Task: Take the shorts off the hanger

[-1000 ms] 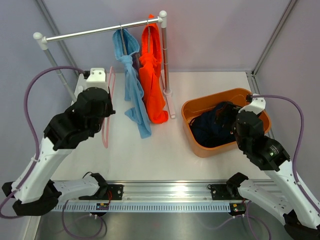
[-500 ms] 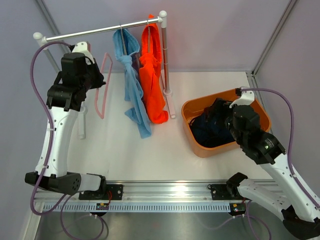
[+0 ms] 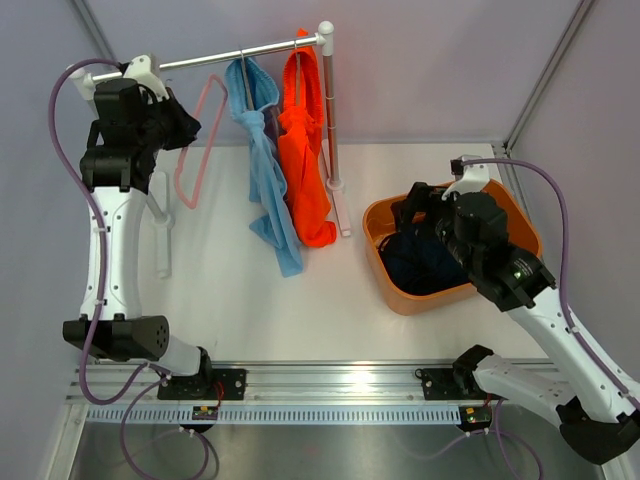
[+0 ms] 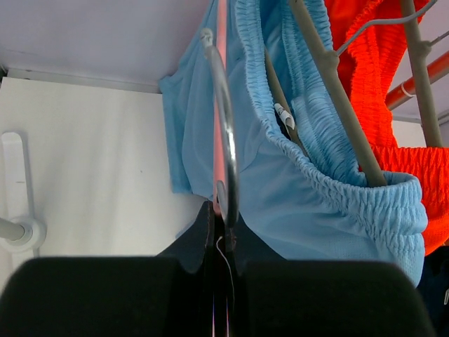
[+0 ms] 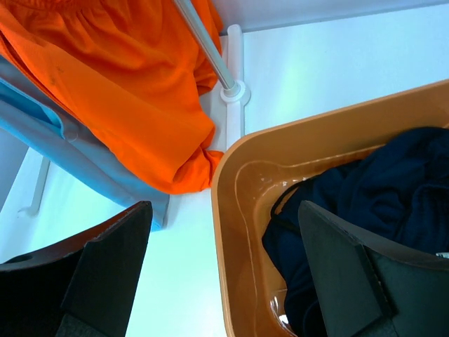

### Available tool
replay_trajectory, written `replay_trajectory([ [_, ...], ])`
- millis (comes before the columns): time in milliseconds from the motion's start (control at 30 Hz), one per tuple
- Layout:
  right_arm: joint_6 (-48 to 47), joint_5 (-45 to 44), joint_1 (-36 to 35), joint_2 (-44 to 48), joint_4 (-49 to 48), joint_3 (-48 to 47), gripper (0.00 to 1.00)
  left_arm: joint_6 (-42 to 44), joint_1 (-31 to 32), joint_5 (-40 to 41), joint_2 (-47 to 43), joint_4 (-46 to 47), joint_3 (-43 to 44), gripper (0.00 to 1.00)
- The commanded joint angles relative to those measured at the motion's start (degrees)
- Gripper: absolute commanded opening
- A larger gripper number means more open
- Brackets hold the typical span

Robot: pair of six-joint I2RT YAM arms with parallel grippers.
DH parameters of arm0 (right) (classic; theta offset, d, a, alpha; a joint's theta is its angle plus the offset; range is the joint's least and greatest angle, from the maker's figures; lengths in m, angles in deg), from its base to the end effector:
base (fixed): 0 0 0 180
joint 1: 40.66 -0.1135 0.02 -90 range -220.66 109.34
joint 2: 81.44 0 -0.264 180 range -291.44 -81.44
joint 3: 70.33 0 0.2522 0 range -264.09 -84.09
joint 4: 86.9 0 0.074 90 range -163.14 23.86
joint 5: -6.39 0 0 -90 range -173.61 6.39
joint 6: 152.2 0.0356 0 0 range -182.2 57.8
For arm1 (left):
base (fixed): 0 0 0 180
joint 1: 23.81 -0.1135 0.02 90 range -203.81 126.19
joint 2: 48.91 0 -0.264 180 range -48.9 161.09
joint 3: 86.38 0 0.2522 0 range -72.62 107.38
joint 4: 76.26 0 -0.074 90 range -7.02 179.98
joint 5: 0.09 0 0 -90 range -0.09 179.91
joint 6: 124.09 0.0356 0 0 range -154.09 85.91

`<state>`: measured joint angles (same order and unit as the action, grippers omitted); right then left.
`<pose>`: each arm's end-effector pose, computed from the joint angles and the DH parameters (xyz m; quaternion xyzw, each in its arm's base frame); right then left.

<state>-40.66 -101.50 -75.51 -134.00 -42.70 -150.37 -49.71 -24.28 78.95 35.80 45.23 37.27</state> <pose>0.1594 0.0976 0.4085 0.0003 0.7981 0.1686 0.5785 0.2945 -0.0044 0.4984 -0.0593 0.8130 -0.1530 0.5587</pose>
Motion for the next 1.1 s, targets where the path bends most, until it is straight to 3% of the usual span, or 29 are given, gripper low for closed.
replay_trajectory([
  [0,-1.76,2.68,0.13,-0.79,-4.77,-2.01,0.94,0.06,-1.55,-4.24,0.11,6.6,2.44,0.0],
  [667,-4.14,8.4,0.13,-7.03,-12.86,0.28,0.94,-0.03,-2.6,-3.28,5.99,6.7,9.2,0.0],
  [1067,-2.56,13.05,0.13,-10.73,-15.23,0.89,0.94,-0.29,-3.48,1.81,9.16,6.34,10.97,0.0],
])
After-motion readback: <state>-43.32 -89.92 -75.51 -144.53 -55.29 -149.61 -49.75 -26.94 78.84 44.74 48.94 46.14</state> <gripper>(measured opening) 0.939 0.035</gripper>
